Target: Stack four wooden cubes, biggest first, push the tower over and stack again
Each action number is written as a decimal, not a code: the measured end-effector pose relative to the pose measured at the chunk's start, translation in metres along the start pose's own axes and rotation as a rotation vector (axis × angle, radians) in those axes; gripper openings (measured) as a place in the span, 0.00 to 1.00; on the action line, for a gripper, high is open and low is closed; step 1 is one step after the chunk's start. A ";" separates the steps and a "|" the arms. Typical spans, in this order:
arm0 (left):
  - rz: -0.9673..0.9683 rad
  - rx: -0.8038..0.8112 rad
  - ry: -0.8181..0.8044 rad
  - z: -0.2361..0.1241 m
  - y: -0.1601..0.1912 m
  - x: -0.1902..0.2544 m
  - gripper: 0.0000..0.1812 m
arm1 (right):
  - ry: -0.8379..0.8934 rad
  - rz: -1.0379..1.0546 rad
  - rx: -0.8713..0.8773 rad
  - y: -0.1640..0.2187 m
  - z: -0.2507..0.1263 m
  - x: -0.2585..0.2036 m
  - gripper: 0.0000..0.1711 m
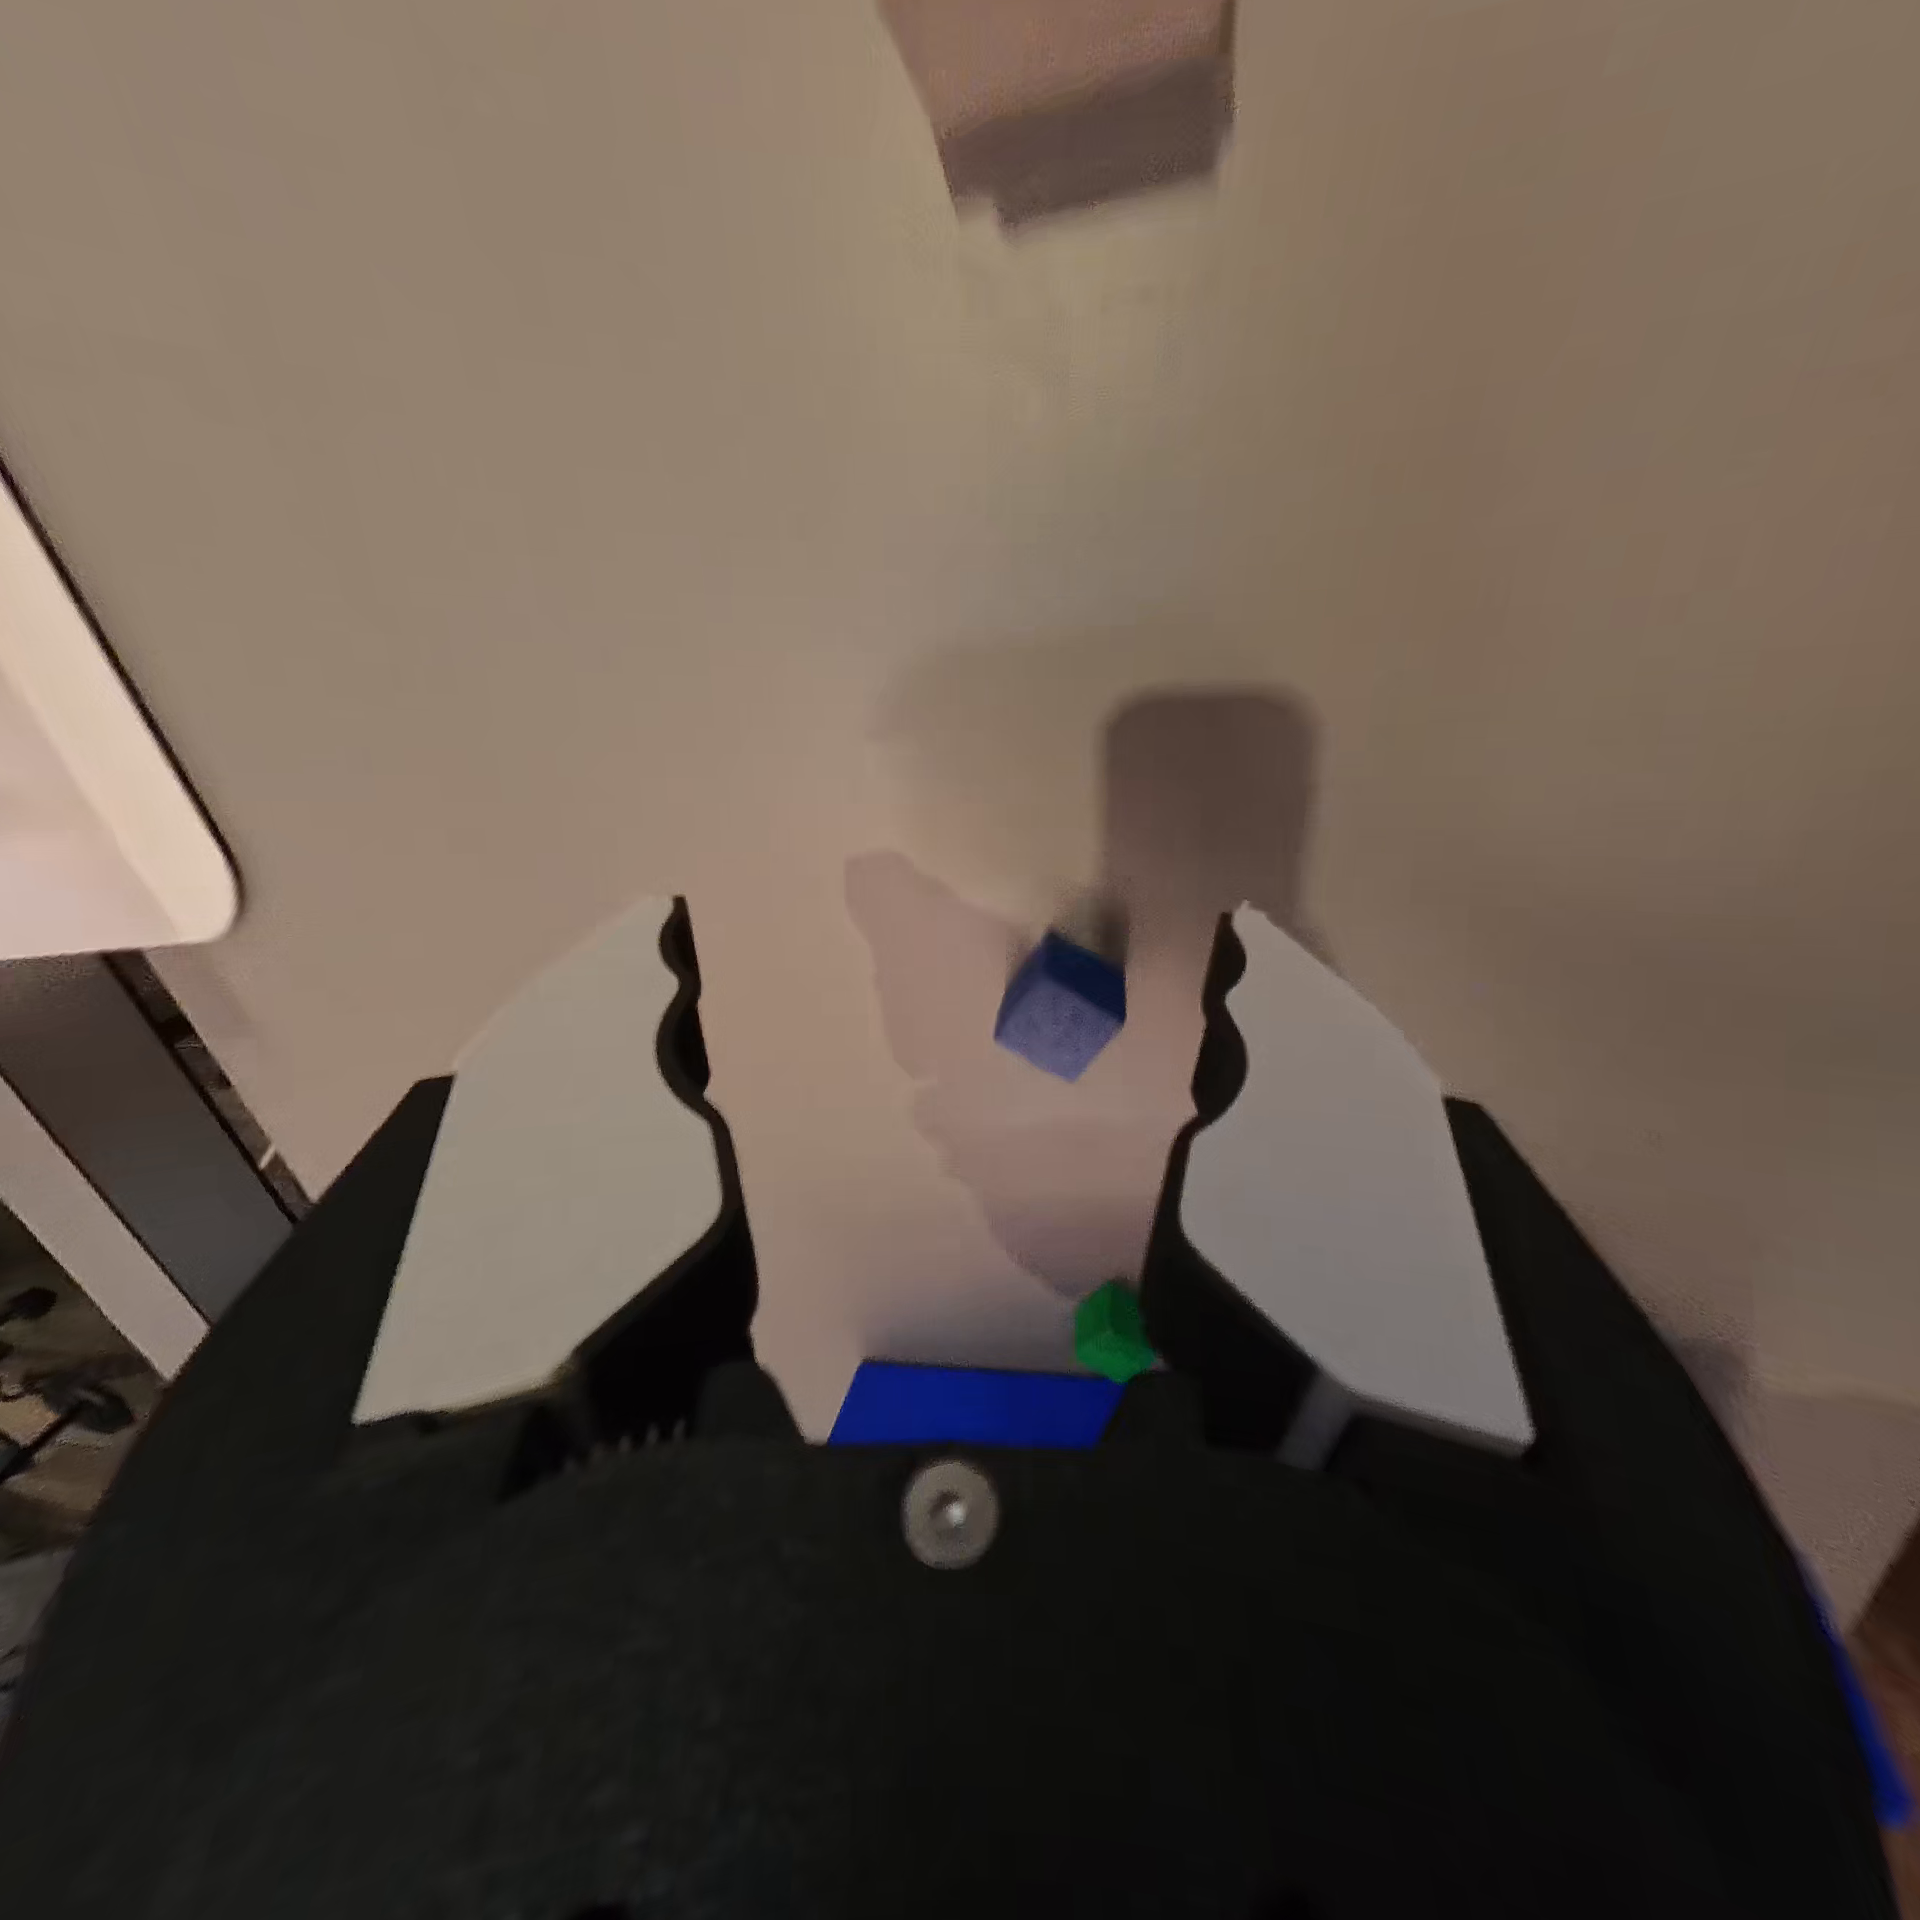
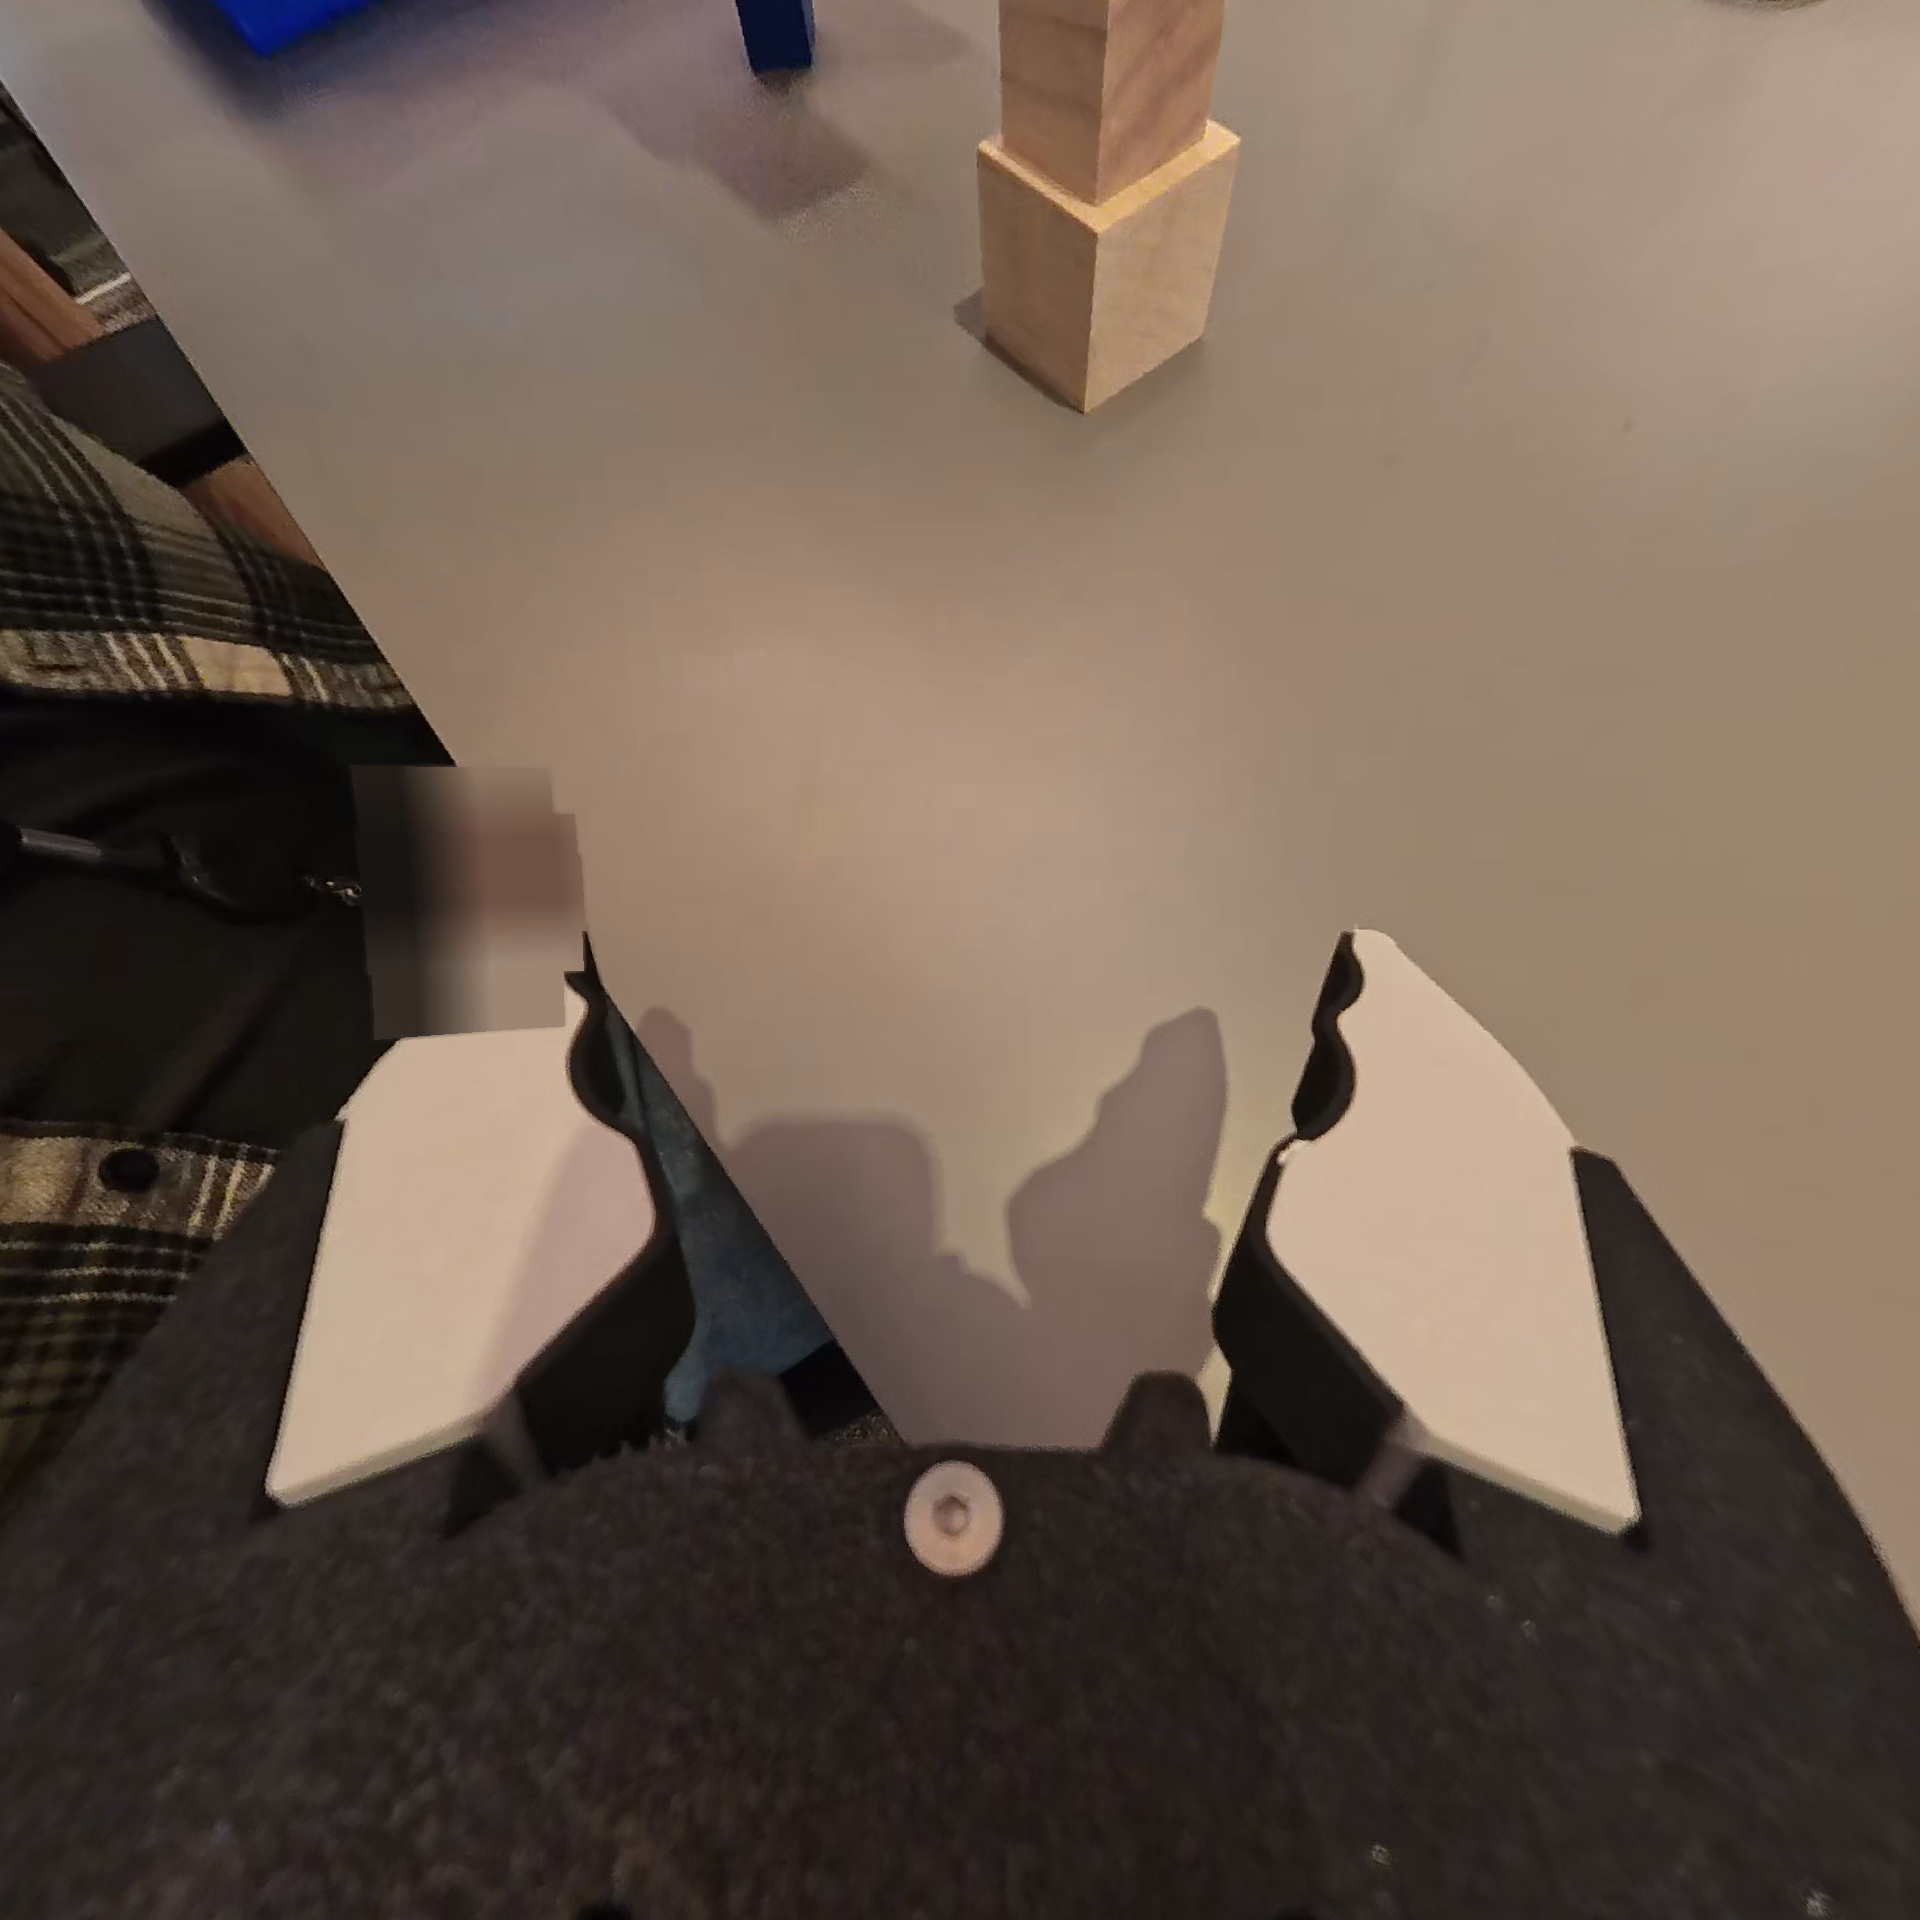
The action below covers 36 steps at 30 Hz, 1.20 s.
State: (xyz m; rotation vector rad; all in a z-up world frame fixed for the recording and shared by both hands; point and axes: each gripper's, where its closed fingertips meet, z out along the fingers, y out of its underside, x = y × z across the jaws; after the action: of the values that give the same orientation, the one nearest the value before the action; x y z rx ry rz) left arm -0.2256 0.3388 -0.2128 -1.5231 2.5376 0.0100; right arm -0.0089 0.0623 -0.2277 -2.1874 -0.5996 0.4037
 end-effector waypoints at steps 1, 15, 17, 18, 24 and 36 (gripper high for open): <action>0.023 -0.014 -0.002 0.007 0.015 0.003 0.51 | -0.007 0.002 0.005 -0.001 0.001 -0.001 0.74; 0.154 -0.015 0.127 0.045 0.063 0.030 0.27 | -0.014 -0.005 -0.020 -0.012 0.003 -0.006 0.74; 0.163 -0.033 0.139 0.048 0.066 0.032 0.24 | -0.015 -0.008 -0.024 -0.012 0.004 -0.007 0.74; 0.168 -0.036 0.138 0.050 0.066 0.032 0.23 | -0.016 -0.008 -0.026 -0.012 0.005 -0.007 0.74; 0.104 -0.065 0.170 0.049 0.066 0.031 0.15 | -0.010 -0.002 -0.029 -0.010 0.004 -0.006 0.73; -0.410 0.193 0.168 -0.055 -0.091 0.011 0.15 | -0.006 0.028 -0.026 -0.004 0.001 -0.004 0.72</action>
State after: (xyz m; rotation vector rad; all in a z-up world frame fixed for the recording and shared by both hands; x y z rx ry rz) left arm -0.1594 0.2806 -0.1527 -1.9973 2.2097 -0.4200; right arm -0.0132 0.0627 -0.2250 -2.2222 -0.5811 0.4191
